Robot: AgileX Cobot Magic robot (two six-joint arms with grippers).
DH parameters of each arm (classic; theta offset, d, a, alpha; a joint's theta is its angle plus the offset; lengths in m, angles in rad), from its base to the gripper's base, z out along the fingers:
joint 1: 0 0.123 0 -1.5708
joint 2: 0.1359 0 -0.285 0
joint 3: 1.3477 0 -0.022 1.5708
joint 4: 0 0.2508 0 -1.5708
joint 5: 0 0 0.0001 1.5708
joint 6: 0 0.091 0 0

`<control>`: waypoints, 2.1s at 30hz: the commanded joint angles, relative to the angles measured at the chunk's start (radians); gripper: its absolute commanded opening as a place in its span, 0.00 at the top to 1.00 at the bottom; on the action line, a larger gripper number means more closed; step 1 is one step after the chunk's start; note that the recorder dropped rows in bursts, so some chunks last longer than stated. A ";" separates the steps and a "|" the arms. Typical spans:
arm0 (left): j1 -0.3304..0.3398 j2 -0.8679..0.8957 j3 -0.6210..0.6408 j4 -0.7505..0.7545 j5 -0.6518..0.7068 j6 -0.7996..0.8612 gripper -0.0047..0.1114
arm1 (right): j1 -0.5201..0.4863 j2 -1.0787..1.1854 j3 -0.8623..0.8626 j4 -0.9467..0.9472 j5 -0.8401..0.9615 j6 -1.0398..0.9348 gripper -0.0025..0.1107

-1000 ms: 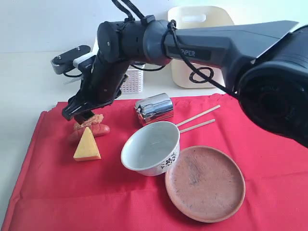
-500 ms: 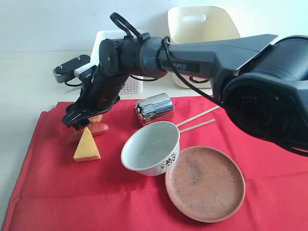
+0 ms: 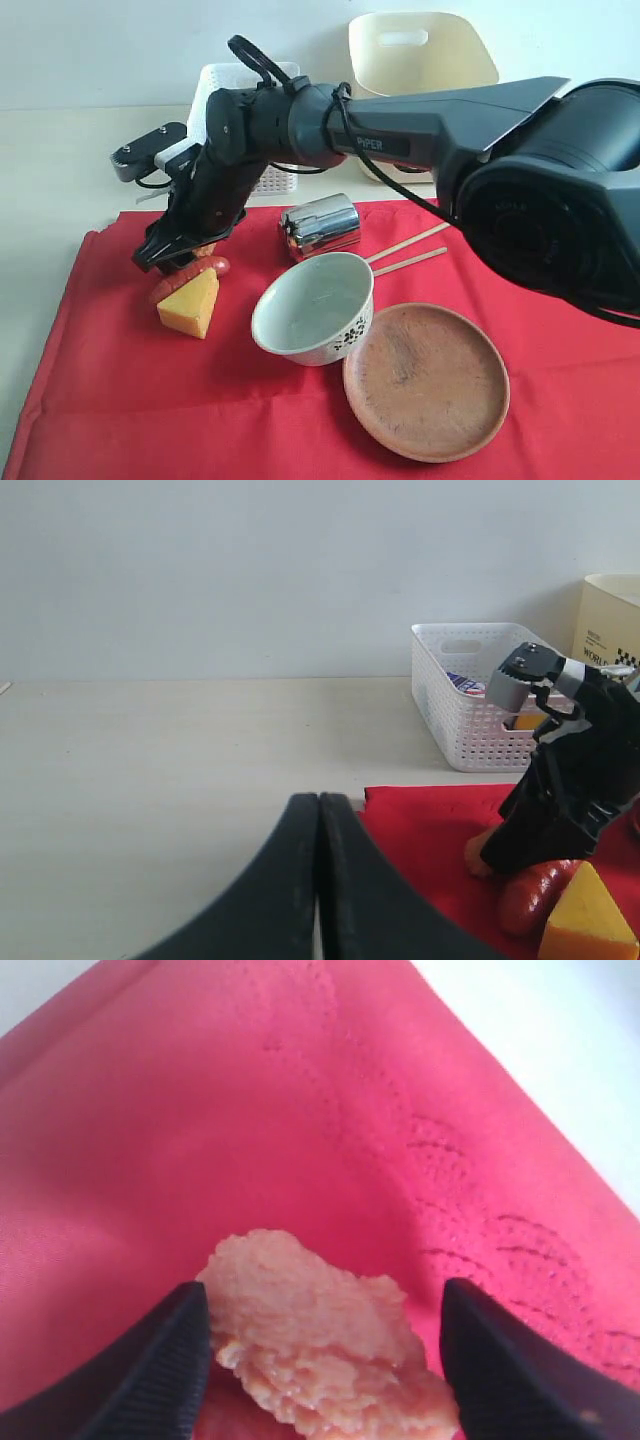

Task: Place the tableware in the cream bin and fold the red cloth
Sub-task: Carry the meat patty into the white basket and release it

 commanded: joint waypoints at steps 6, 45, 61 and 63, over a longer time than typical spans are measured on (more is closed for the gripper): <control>0.000 -0.007 0.004 0.000 -0.002 0.000 0.96 | 0.001 -0.109 -0.003 -0.051 0.063 -0.009 0.98; 0.000 -0.007 0.004 0.000 -0.002 0.000 0.96 | -0.109 -0.187 -0.003 -0.444 -0.195 0.261 0.98; 0.000 -0.007 0.004 0.000 -0.002 0.000 0.96 | -0.109 -0.158 -0.003 -0.683 -0.193 0.444 0.75; 0.000 -0.007 0.004 0.000 -0.002 0.000 0.96 | -0.109 -0.156 -0.003 -0.690 -0.193 0.444 0.68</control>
